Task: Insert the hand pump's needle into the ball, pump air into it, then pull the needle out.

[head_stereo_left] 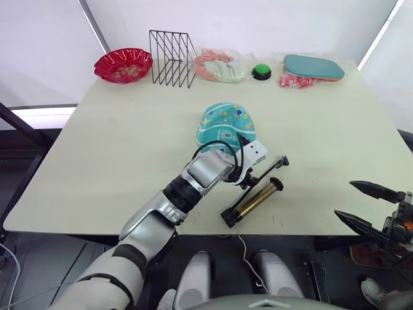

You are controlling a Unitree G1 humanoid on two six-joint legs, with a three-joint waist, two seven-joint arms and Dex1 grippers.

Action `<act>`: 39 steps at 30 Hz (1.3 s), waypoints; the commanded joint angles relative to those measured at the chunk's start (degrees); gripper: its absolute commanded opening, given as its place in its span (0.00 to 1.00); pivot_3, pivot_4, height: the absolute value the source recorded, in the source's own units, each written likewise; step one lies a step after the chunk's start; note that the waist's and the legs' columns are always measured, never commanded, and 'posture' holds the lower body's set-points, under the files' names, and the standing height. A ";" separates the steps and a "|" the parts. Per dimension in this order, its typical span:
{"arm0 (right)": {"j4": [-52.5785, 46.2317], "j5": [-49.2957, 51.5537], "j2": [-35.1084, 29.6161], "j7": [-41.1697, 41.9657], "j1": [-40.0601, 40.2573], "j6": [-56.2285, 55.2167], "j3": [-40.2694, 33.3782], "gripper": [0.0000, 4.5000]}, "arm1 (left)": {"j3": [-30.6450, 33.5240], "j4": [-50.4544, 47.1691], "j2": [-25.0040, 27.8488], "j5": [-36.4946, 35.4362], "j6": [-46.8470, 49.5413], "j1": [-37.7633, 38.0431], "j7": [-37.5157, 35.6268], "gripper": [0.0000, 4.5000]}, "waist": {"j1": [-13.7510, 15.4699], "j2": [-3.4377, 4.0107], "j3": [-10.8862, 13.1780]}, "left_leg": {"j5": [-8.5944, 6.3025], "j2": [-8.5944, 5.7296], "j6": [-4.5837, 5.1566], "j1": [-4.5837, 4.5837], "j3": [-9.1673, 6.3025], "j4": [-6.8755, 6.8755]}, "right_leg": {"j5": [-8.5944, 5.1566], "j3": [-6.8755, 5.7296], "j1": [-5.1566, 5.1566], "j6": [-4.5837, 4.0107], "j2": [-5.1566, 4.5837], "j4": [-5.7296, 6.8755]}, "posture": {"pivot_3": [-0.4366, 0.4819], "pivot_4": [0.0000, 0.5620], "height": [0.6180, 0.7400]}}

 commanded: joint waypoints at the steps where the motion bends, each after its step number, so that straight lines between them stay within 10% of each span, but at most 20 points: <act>1: -1.24 0.65 0.60 -0.18 0.06 -1.02 -0.34 1.00 | -0.94 1.70 -1.32 2.10 -1.91 -1.22 -1.60 0.57 | -0.02 0.00 0.00 | 0.00 0.00 0.00 0.00 0.00 0.00 | 0.00 0.00 0.00 0.00 0.00 0.00 | 0.48 0.27 1.00; 19: -0.89 -2.38 2.77 -1.20 -0.48 -2.80 3.99 1.00 | -3.07 21.27 -10.78 12.57 -8.35 -3.56 -5.17 0.57 | 0.11 0.07 -0.13 | 0.00 -0.06 0.01 0.08 -0.01 0.03 | -0.04 -0.02 0.12 0.07 -0.05 -0.02 | 0.48 0.27 1.00; 25: -0.72 -2.82 3.16 -1.84 -1.25 -3.08 5.16 1.00 | -1.24 18.11 -9.24 13.82 -8.85 -2.30 -7.70 0.01 | -0.10 0.22 -0.24 | -0.01 -0.07 0.02 0.12 -0.02 0.04 | -0.04 -0.01 0.13 0.09 -0.06 -0.01 | 0.48 0.27 1.00; 39: -2.21 -1.16 6.31 -11.43 -4.26 1.46 10.12 1.00 | 7.59 -8.49 2.42 7.35 -8.13 4.71 -16.06 0.01 | -0.15 0.24 -0.19 | -0.01 -0.04 0.02 0.05 -0.06 0.04 | -0.04 -0.05 0.11 0.08 -0.06 0.00 | 0.48 0.27 1.00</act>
